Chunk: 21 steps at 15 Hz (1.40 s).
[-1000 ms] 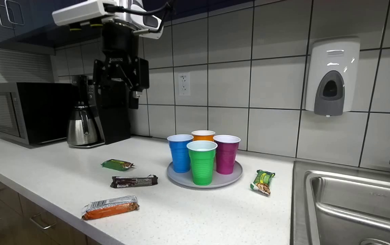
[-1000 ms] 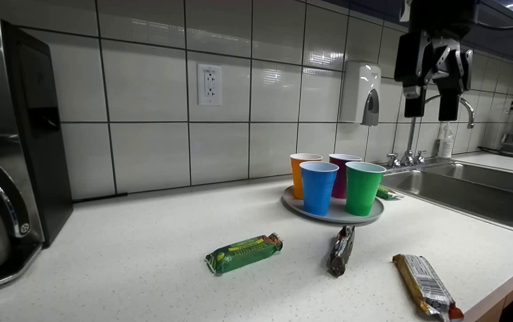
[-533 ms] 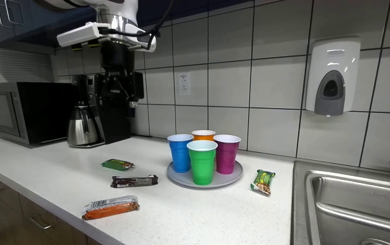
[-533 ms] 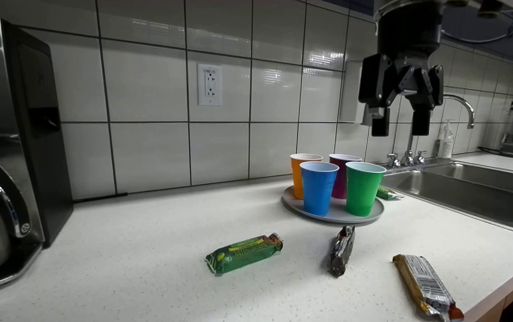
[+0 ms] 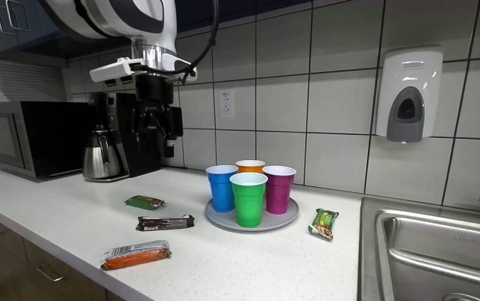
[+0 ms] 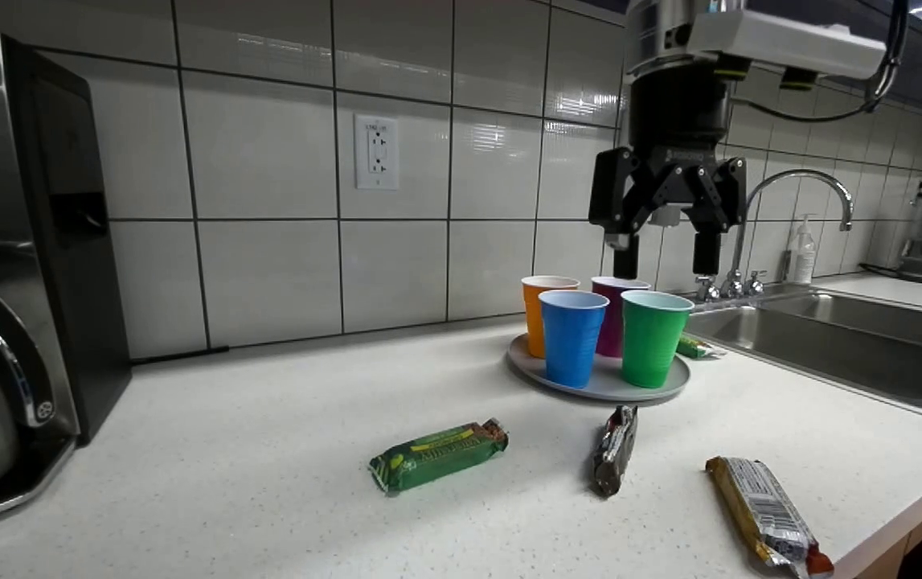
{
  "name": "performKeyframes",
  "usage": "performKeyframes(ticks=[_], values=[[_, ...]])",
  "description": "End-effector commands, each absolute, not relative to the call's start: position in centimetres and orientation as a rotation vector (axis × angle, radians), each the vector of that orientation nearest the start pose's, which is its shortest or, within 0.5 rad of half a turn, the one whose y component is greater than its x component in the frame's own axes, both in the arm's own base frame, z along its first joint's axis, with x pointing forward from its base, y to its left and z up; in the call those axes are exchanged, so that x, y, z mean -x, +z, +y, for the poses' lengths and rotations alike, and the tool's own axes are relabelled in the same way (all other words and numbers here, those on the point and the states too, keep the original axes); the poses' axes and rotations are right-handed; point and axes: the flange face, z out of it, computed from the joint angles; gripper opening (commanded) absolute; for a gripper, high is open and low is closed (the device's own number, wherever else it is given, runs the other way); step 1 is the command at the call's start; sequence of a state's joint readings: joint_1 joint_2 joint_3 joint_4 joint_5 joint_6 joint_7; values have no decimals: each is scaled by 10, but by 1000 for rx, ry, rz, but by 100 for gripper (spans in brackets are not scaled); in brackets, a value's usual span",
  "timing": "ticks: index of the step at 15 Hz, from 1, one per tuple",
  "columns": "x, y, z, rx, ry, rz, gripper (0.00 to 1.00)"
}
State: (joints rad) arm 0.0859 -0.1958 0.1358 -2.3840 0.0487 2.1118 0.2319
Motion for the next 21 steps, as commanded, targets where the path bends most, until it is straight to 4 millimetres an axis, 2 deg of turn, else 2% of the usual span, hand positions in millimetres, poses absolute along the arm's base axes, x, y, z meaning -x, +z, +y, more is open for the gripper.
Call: performKeyframes(ticks=[1, 9, 21], values=[[-474, 387, 109, 3161, 75, 133, 100], [-514, 373, 106, 3193, 71, 146, 100], [-567, 349, 92, 3201, 88, 171, 100]])
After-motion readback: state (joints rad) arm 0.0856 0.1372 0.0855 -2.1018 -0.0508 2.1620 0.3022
